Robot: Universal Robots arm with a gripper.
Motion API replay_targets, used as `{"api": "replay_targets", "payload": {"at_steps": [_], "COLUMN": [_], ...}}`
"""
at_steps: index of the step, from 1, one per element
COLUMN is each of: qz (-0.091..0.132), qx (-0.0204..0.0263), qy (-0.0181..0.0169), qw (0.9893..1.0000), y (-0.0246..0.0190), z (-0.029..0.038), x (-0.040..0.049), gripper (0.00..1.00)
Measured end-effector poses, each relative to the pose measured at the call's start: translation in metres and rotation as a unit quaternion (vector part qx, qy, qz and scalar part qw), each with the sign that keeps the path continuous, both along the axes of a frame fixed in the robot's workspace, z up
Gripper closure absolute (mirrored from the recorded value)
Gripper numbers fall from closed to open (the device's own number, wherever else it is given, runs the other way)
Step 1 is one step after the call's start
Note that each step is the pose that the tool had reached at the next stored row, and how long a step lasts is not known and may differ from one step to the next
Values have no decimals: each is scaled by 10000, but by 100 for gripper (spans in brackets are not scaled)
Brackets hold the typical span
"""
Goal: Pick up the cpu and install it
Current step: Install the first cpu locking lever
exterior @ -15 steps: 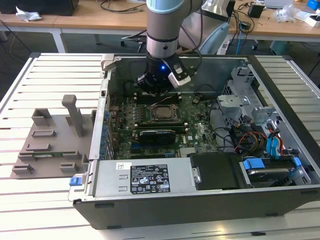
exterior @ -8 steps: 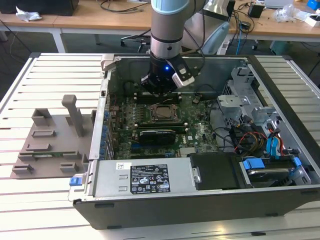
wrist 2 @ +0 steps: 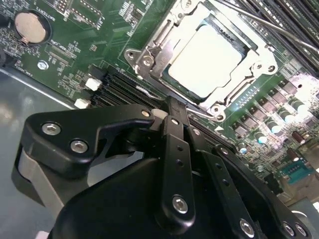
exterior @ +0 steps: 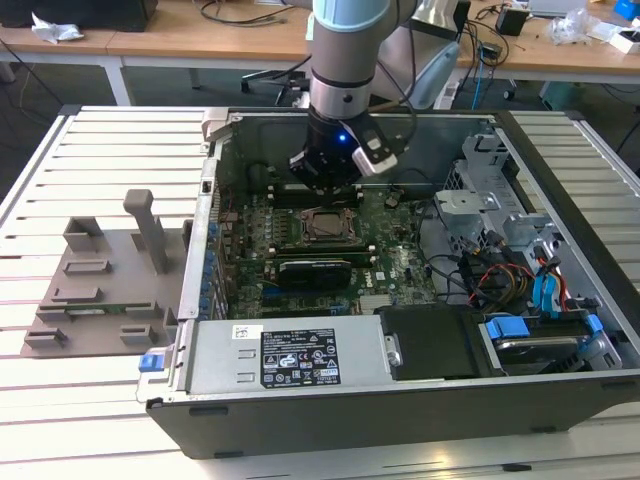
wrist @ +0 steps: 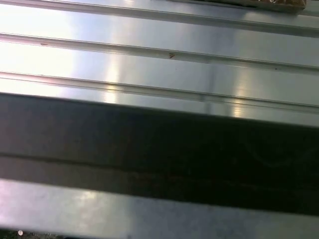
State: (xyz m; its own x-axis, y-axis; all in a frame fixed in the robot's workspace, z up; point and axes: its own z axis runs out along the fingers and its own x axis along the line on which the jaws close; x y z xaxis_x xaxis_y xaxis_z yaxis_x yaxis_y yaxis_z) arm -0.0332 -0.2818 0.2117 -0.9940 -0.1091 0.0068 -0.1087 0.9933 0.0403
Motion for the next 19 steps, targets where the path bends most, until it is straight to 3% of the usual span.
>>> {"api": "replay_targets", "payload": {"at_steps": [10,19], "qz": [2,2], "qx": [0,-1], "qy": [4,5], "qw": [10000,10000], "y": [0,-8], "z": [-52,-76], "x": [112,130], "gripper": [89,89]}}
